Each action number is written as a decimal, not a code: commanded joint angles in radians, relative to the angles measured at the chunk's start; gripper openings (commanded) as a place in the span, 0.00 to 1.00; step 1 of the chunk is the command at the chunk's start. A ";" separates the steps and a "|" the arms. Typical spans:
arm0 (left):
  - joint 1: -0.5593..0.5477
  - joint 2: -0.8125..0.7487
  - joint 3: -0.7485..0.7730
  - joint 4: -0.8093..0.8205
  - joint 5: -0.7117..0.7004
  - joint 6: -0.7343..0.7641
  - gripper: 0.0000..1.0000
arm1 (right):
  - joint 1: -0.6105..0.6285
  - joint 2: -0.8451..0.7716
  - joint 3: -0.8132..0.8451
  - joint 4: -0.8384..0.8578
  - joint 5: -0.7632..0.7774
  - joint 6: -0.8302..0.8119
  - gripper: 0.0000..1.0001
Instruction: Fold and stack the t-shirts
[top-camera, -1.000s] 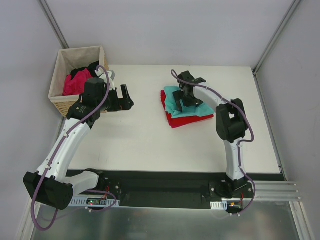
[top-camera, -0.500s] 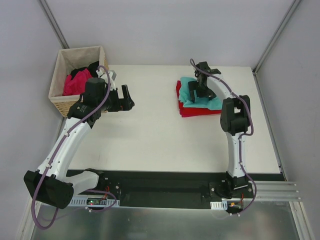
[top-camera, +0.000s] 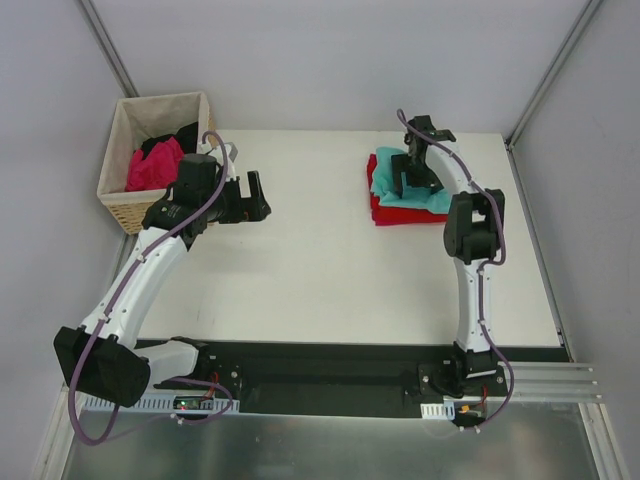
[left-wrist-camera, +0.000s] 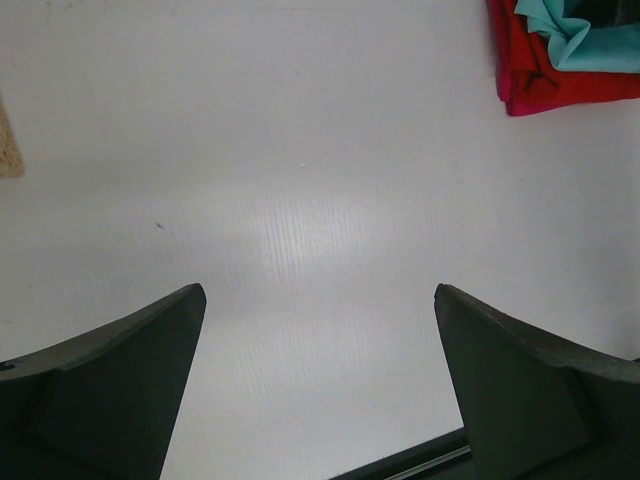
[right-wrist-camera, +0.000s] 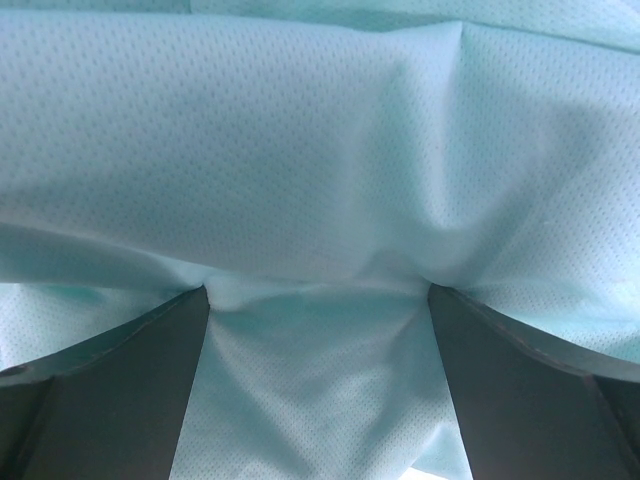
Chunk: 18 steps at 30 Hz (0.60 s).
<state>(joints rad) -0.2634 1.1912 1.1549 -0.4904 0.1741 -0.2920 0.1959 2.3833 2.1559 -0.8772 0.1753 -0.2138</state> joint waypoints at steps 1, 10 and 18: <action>-0.013 0.004 0.016 0.019 0.010 0.025 0.99 | -0.079 0.056 0.071 -0.052 0.043 -0.027 0.97; -0.013 0.019 0.006 0.019 0.011 0.034 0.99 | -0.194 0.206 0.246 -0.066 0.013 -0.041 0.97; -0.011 0.039 0.005 0.021 0.030 0.030 0.99 | -0.274 0.260 0.337 -0.040 -0.027 -0.025 0.97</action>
<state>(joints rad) -0.2634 1.2278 1.1549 -0.4900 0.1757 -0.2733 -0.0242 2.5656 2.4577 -0.8978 0.1444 -0.2371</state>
